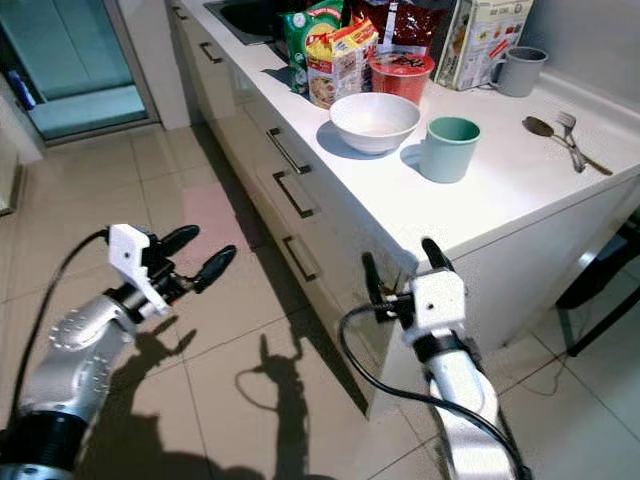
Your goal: Setting the table
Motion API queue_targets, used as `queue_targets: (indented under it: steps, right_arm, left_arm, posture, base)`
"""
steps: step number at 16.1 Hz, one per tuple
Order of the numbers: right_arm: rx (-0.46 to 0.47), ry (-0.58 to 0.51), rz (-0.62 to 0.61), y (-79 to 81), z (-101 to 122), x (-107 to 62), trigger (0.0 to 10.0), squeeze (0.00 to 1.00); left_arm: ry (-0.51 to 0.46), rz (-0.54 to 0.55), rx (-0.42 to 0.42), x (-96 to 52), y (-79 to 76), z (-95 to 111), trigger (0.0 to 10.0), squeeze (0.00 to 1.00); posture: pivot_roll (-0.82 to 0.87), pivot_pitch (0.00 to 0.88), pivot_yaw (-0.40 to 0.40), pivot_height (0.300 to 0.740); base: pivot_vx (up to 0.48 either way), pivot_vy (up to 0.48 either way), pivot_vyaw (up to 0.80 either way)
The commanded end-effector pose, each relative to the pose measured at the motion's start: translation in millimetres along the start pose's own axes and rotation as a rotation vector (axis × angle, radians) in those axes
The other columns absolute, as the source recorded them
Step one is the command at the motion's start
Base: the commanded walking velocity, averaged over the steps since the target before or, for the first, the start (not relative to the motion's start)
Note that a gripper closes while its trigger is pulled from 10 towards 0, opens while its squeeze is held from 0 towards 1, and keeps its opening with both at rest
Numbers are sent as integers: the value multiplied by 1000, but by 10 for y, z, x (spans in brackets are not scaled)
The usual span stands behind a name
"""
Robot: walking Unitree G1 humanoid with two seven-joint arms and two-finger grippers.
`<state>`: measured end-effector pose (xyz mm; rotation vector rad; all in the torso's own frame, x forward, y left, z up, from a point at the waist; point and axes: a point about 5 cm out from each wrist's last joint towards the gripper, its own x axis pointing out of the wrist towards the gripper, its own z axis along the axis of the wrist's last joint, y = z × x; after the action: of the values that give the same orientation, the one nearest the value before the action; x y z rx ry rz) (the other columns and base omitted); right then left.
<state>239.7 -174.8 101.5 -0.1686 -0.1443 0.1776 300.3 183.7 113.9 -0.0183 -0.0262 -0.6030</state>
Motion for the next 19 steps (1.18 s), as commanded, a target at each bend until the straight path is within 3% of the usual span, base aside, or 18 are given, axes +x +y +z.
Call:
queue_targets:
  steps: [1, 3, 7, 19]
  right_arm:
    - [15, 39, -33, -92, -63, -38, 10000, 0]
    - [17, 10, -94, -207, 8, 7, 10000, 0]
    - [-18, -33, -45, -85, 88, 55, 10000, 0]
    - [-21, -37, -42, -79, 92, 59, 10000, 0]
  left_arm:
    - [1, -7, 39, 5, 53, 47, 10000, 0]
    - [31, -6, 34, 61, 109, 64, 10000, 0]
    - [17, -5, 29, 100, 70, 55, 10000, 0]
    - [17, -6, 30, 101, 66, 50, 10000, 0]
  posture:
    - [-58, 0, 101, 740]
    - [-68, 0, 107, 740]
    - [-63, 0, 99, 740]
    - [-63, 0, 99, 740]
  base:
    - [0, 0, 0]
    - [0, 0, 0]
    - [0, 0, 0]
    - [0, 0, 0]
